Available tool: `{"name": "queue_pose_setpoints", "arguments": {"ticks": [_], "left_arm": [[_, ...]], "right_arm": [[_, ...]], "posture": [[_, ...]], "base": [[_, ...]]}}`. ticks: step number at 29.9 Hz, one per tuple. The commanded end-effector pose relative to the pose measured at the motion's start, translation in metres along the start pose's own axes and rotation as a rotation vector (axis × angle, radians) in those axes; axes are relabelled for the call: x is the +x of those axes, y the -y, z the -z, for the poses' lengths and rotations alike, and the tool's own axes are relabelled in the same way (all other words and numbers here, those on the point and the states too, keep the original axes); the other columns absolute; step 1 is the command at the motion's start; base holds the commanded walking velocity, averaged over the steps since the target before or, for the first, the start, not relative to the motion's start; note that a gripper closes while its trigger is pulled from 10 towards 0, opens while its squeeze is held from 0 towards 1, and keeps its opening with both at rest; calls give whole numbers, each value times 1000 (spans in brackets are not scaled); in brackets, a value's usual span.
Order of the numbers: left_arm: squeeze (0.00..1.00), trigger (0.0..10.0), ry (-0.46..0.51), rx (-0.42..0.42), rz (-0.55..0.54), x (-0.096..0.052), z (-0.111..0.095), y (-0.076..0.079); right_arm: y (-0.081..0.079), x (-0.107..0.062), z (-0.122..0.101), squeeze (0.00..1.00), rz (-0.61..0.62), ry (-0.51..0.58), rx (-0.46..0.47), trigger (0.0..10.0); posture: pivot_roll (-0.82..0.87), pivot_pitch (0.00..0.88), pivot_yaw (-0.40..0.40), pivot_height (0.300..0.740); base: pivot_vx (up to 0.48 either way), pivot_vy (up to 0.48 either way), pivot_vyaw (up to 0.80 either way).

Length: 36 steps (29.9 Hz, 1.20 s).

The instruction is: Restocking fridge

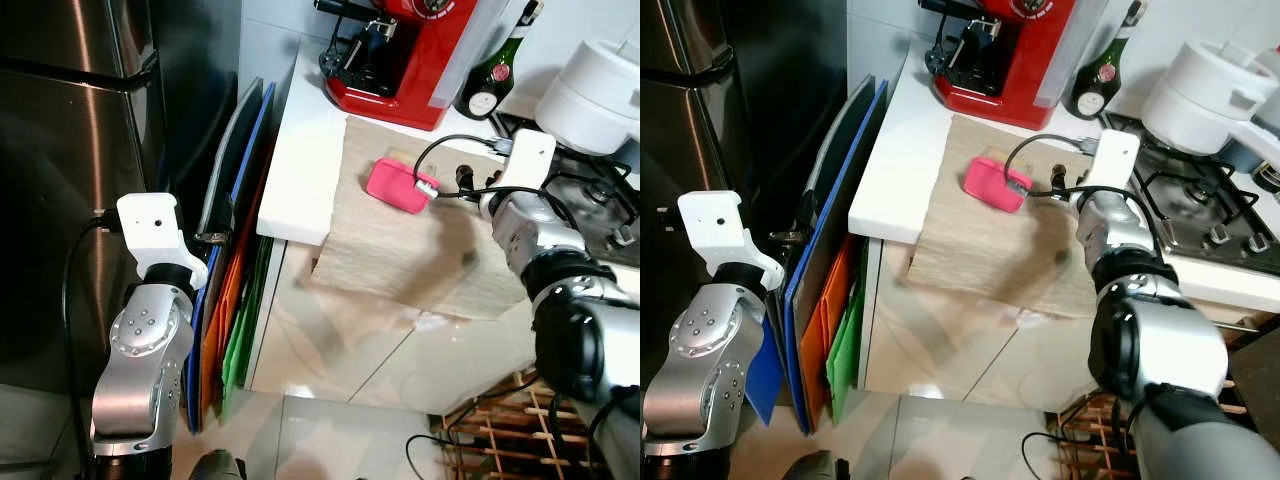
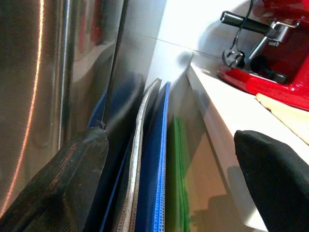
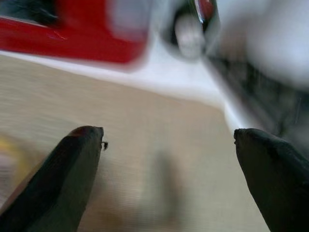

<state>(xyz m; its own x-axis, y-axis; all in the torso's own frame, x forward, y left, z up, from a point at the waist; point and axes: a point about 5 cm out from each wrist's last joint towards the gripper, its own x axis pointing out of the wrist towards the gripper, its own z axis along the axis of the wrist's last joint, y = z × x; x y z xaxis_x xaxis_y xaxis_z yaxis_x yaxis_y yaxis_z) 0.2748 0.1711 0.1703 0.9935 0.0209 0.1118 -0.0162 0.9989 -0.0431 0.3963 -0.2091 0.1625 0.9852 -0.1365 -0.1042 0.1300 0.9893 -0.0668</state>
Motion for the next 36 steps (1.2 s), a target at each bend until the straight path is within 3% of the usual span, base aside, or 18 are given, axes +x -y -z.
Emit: {"name": "queue_pose_setpoints", "arguments": {"ticks": [1, 7, 13, 17, 21, 23, 26, 27, 28, 31, 36], "left_arm": [[0, 10000, 24, -17, 14, 5, -4, 6], [0, 10000, 22, -21, 74, 21, 1, 17], [0, 10000, 33, -26, 148, 33, -1, 29], [0, 10000, 39, -24, 170, 37, -1, 33], [0, 10000, 47, -21, 177, 38, -1, 34], [0, 10000, 47, -20, 178, 38, 1, 34], [0, 10000, 48, -23, 176, 40, 1, 35], [0, 10000, 58, -26, 176, 42, 0, 36], [0, 10000, 58, -26, 176, 42, 0, 36], [0, 10000, 68, -24, 177, 44, -2, 36], [0, 10000, 79, -8, 169, 46, -5, 32]], "right_arm": [[-6, -5, 4, 0, -29, 62, -83, 10000], [0, -34, 19, 0, 33, 197, -100, 10000], [3, -85, 14, 0, 11, 348, -127, 10000], [2, -101, 12, 0, 4, 370, -108, 10000], [-4, -116, 6, 0, -42, 388, -97, 10000], [-22, -129, 3, 0, -179, 391, -61, 10000], [-31, -125, 11, 0, -225, 315, -4, 10000], [-36, -114, 19, 0, -249, 213, 72, 10000], [-36, -114, 19, 0, -249, 213, 72, 10000], [-39, -93, 23, 0, -236, 102, 218, 10000], [-58, -77, 26, 0, -295, 9, 295, 10000]], "posture": [[133, 0, -189, 740], [58, 0, -140, 740], [3, 0, -86, 740], [-4, 0, -73, 740], [2, 0, -73, 740], [3, 0, -76, 740], [11, 0, -77, 740], [15, 0, -77, 740], [15, 0, -77, 740], [24, 0, -74, 740], [49, 0, -76, 740]], "base": [[0, 0, 0], [0, 0, 0], [0, 0, 0], [0, 0, 0], [0, 0, 0], [0, 0, 0], [0, 0, 0], [0, 0, 0], [0, 0, 0], [0, 0, 0], [0, 0, 0]]}}
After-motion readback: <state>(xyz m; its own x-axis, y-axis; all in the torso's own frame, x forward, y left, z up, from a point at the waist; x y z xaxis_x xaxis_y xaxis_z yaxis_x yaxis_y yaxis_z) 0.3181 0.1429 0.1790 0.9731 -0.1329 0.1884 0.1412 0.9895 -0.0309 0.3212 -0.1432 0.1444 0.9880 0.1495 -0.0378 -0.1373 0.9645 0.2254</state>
